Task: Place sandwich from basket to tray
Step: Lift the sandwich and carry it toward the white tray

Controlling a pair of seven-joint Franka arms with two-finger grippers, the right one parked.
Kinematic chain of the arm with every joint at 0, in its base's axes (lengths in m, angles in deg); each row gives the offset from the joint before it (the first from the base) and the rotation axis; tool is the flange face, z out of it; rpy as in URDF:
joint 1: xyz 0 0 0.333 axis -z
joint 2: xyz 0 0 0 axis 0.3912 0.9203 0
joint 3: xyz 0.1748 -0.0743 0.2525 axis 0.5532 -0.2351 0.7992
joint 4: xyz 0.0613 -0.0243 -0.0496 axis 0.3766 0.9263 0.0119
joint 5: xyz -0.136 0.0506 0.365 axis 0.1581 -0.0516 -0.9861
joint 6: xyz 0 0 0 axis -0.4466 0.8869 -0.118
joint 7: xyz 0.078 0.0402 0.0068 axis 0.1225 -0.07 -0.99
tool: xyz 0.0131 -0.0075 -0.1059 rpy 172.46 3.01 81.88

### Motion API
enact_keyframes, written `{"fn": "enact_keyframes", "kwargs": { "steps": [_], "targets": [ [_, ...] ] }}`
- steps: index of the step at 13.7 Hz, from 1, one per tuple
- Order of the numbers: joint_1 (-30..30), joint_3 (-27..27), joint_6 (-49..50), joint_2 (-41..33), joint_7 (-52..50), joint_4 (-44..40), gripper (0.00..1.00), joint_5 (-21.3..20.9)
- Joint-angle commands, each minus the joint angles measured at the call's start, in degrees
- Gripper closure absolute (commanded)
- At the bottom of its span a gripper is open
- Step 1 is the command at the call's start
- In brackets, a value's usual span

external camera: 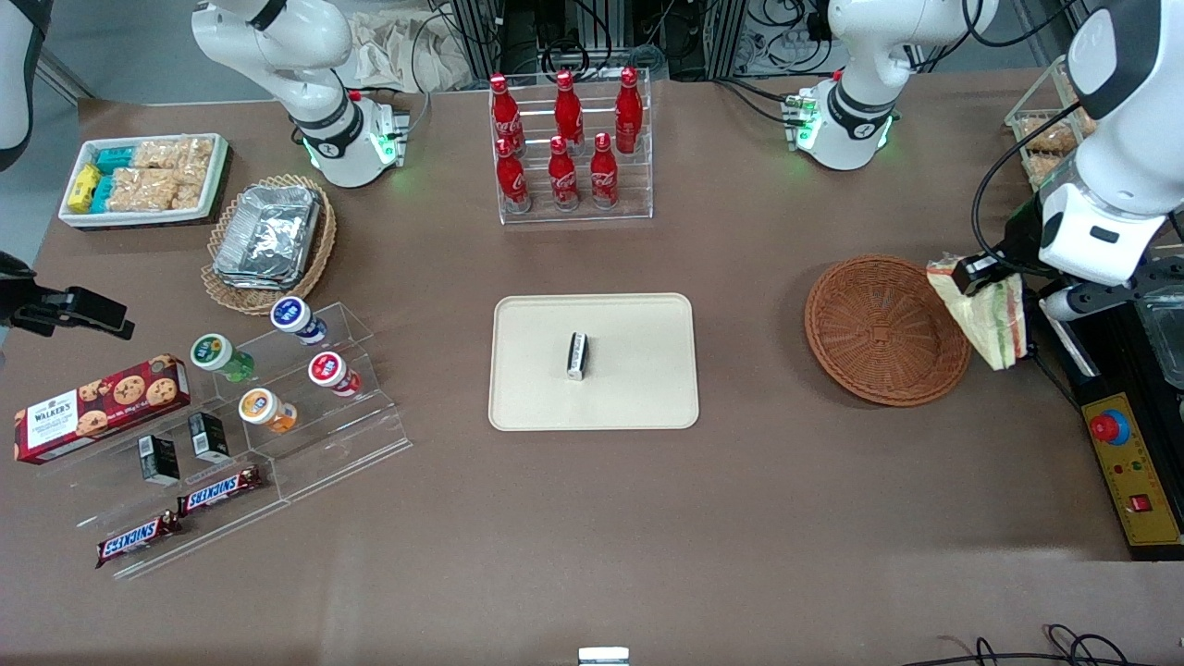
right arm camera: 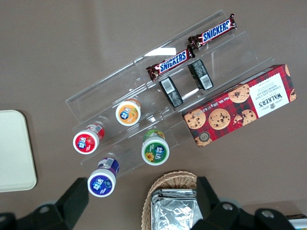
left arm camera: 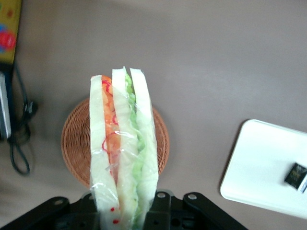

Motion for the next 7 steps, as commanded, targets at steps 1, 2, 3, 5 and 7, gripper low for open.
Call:
{"fn": "enact_keyframes", "kwargs": {
  "steps": [1, 2, 3, 5, 7],
  "targets": [
    [0.1, -5.1, 1.8, 4.2, 3.6, -5.2, 1.0, 0.3],
    [0.1, -7.9, 1.8, 5.0, 3.7, -5.8, 1.0, 0.4],
    [0.1, -10.4, 1.7, 5.7, 3.3, -6.1, 1.0, 0.4],
    [0.2, -14.8, 0.8, 8.5, 1.8, -7.6, 1.0, 1.2],
    [0.2, -19.0, -3.2, 12.0, -3.4, -7.9, 1.0, 0.9]
  ]
}}
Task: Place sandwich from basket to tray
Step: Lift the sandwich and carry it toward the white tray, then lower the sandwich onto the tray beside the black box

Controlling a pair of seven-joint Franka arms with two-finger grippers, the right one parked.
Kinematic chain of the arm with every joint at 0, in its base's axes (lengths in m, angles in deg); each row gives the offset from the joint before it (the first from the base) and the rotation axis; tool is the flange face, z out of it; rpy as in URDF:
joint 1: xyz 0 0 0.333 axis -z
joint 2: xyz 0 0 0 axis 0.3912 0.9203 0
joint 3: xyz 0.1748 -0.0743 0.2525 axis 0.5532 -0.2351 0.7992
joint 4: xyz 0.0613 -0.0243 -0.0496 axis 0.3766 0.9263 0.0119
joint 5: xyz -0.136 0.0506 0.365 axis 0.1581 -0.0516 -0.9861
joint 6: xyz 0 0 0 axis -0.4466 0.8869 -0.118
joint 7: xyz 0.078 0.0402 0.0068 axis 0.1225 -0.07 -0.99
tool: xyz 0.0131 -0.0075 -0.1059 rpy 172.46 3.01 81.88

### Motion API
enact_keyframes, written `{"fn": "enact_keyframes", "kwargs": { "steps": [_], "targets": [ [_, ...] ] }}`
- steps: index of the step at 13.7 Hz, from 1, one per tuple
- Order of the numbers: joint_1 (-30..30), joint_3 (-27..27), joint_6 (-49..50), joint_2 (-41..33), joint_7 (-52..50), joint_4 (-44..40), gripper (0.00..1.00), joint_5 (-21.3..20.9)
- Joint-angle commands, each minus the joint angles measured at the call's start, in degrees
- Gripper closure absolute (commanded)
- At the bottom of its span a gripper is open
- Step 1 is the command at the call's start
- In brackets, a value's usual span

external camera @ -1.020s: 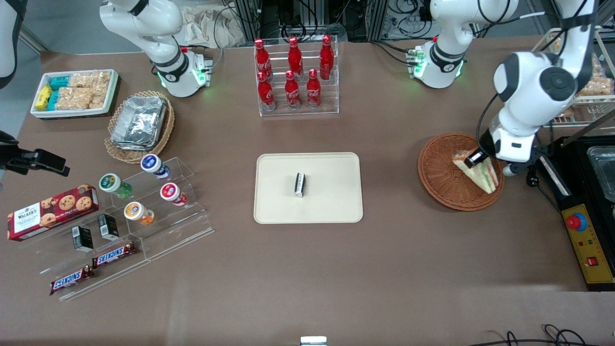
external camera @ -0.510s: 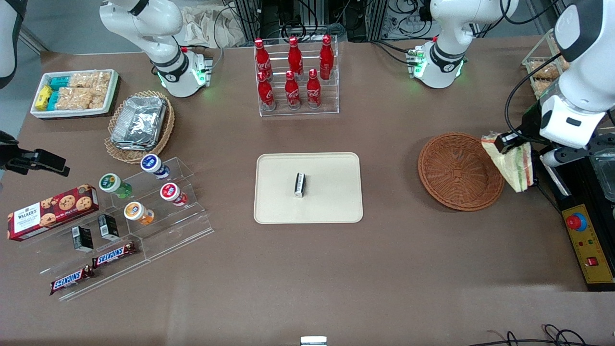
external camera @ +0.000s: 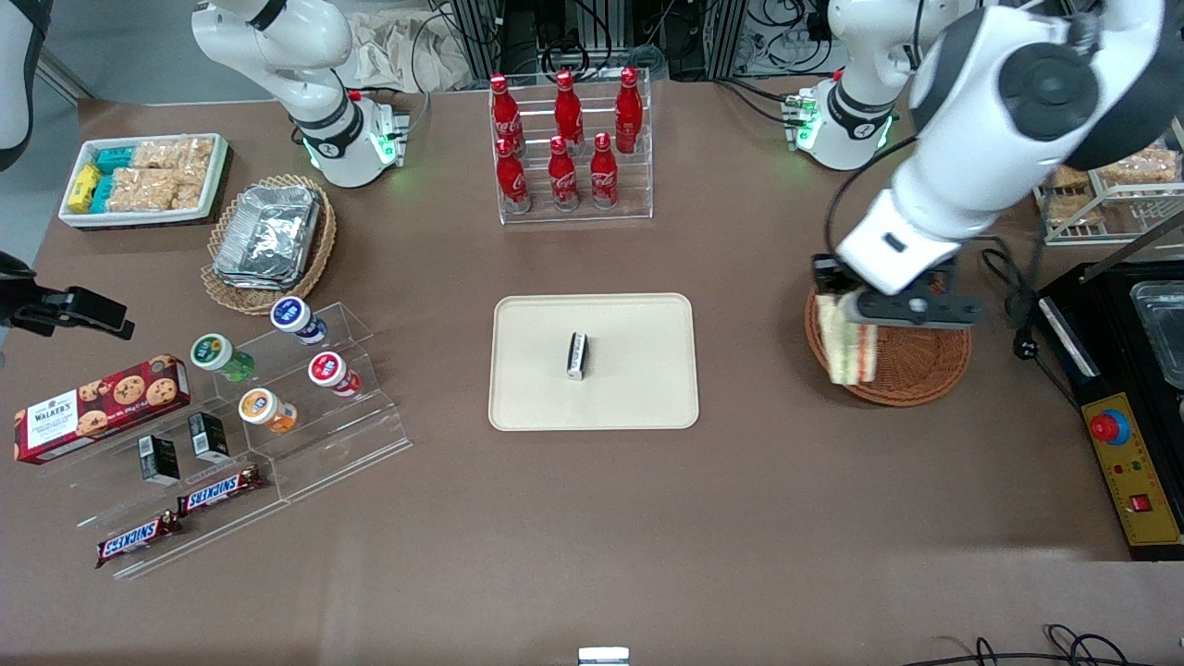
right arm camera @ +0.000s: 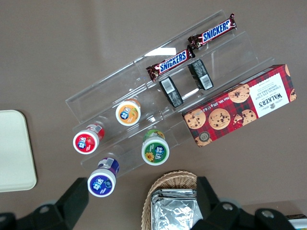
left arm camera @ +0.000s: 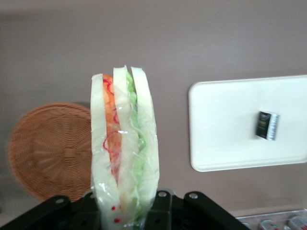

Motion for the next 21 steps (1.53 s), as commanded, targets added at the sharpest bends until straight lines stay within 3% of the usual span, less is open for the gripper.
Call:
{"fn": "enact_keyframes", "kwargs": {
  "steps": [1, 3, 8, 10, 14, 16, 21],
  "targets": [
    [0.5, -4.7, -5.3, 6.1, -6.0, -2.3, 1.0, -0.4],
    [4.6, -4.9, -12.5, 10.0, -12.2, -1.3, 1.0, -2.2],
    [11.7, -4.9, -23.3, 19.5, -19.4, 0.3, 1.0, -11.3],
    [12.0, -4.9, -28.5, 21.0, -19.5, 4.2, 1.0, -14.3],
    [11.9, -4.5, -42.4, 22.2, -19.5, 12.9, 1.0, -15.0],
    [12.1, -4.1, -44.8, 23.8, -19.5, 13.3, 1.0, -15.4],
    [12.1, -3.2, -49.3, 29.4, -24.5, 13.3, 1.0, -21.1]
  ]
}}
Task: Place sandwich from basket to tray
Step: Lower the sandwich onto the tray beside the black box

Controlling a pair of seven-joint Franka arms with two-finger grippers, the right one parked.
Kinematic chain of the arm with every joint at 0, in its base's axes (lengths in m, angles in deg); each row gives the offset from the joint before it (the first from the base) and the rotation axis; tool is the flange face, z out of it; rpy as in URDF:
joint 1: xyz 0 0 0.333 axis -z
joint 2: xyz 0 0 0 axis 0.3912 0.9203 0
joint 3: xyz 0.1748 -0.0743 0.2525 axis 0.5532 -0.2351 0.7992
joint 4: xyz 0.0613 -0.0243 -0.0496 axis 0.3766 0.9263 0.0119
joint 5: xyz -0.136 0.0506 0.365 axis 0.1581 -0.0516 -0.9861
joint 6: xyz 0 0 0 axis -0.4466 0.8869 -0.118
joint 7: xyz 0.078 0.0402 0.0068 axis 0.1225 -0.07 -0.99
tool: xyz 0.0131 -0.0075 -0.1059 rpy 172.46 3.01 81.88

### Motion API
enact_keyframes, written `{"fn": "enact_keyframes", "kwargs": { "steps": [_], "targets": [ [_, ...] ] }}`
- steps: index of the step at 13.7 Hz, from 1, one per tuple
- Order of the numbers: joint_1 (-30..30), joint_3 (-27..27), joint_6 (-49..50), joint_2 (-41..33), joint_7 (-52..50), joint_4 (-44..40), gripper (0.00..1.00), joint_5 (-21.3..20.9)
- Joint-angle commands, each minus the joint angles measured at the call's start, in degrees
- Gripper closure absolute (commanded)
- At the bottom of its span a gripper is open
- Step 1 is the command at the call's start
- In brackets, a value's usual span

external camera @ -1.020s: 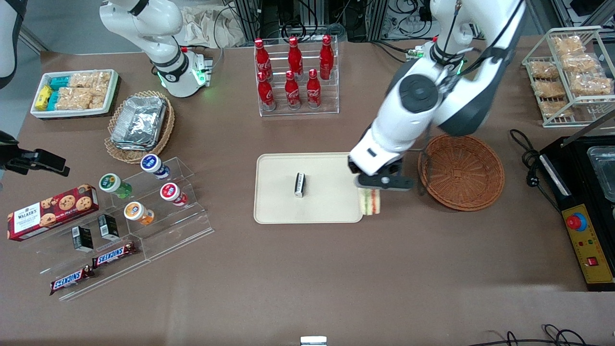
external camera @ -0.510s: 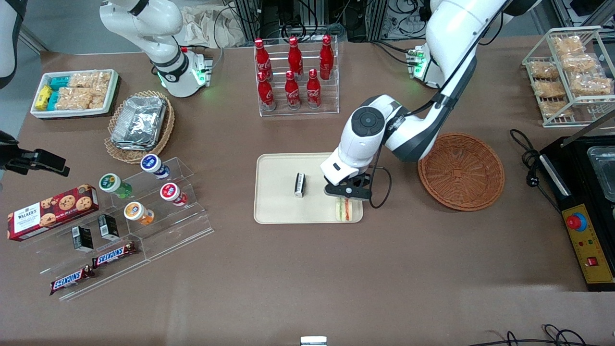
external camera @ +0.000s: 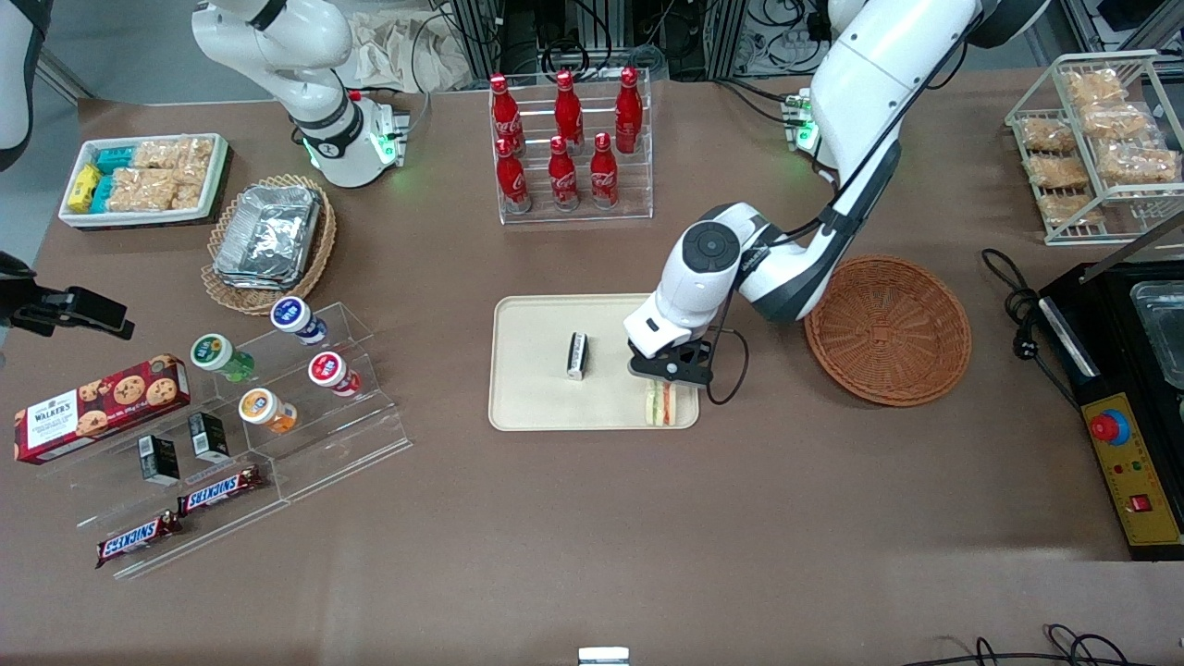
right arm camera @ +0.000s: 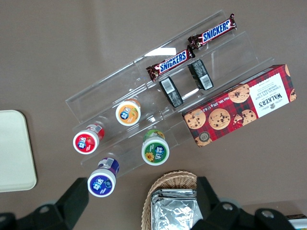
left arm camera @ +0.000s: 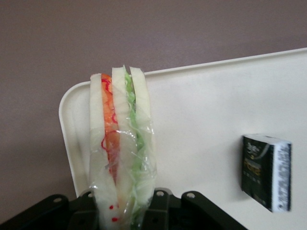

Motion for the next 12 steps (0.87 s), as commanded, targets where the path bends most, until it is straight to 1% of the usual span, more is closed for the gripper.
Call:
{"fn": "enact_keyframes", "kwargs": {
  "steps": [1, 4, 7, 11, 12],
  "targets": [
    [0.1, 0.4, -2.5, 2.8, -5.3, -0.1, 1.0, -3.9],
    [0.2, 0.4, -2.5, 3.3, -9.2, 0.0, 1.0, -4.1],
    [2.7, 0.4, -2.5, 3.2, -14.2, 0.4, 1.0, -4.1],
    [2.7, 0.4, -2.5, 2.1, -14.6, 3.3, 1.0, -4.2],
    [2.6, 0.4, -2.5, 1.8, -14.6, 3.8, 0.85, -4.2]
  ]
}}
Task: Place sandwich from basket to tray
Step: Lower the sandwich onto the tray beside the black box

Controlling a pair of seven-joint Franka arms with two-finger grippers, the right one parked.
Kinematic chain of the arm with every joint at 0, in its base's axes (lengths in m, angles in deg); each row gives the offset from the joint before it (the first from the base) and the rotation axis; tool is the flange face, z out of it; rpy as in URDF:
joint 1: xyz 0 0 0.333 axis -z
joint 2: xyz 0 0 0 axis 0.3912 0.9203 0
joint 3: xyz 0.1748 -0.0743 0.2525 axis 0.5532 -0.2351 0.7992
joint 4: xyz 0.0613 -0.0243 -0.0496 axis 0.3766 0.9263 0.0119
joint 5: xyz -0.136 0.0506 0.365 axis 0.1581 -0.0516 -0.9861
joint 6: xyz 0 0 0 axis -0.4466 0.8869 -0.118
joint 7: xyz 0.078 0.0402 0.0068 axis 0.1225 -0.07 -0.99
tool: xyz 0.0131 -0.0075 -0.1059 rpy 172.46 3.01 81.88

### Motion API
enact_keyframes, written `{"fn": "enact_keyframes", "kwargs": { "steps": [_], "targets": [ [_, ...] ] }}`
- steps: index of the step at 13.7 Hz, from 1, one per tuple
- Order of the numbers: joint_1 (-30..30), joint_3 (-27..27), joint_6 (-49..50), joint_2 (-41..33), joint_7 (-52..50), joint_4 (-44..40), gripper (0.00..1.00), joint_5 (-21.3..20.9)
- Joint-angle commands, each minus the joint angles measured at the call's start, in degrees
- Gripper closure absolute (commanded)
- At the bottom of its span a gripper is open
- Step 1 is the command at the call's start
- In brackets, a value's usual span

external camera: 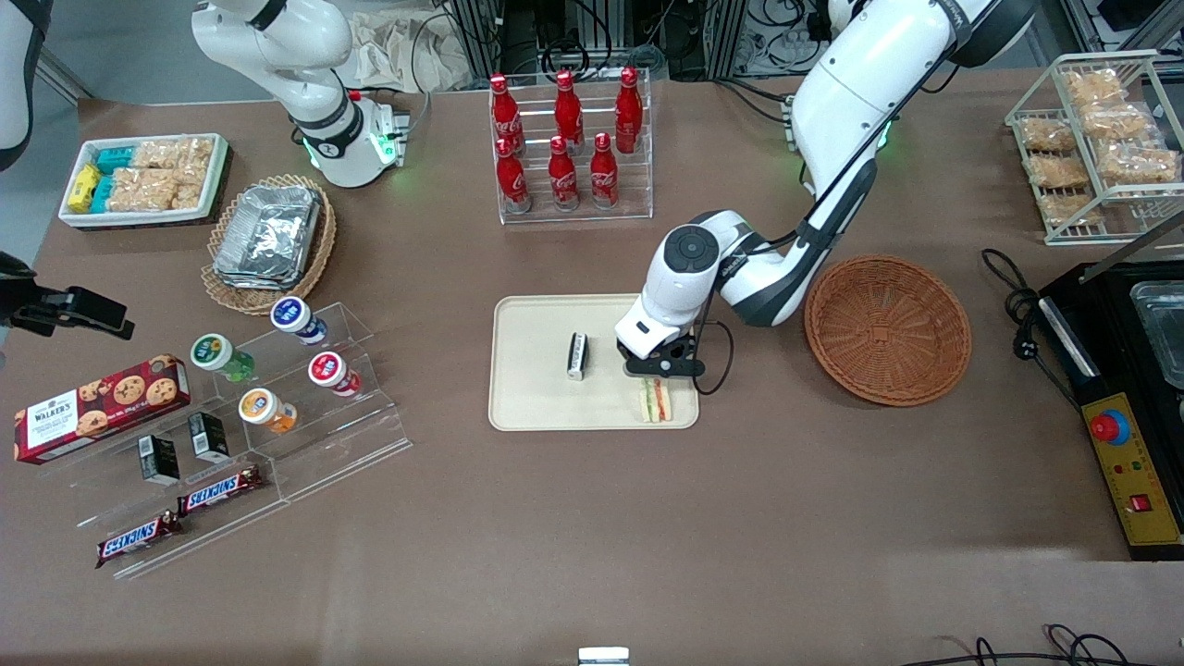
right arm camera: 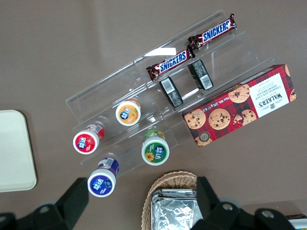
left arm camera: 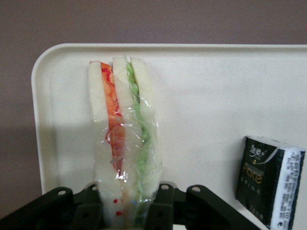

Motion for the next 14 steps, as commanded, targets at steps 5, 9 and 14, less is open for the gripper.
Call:
{"fn": "enact_keyframes", "kwargs": {
  "steps": [5, 9, 14],
  "targets": [
    [-0.5, 0.2, -0.8, -0.4, -2.1, 2.1, 0.0, -1.9],
    [-2.5, -0.1, 3.1, -3.6, -1.4, 1.2, 0.0, -1.6],
    [-2.8, -0.9, 10.1, -6.3, -0.2, -2.8, 0.0, 0.6]
  ]
}}
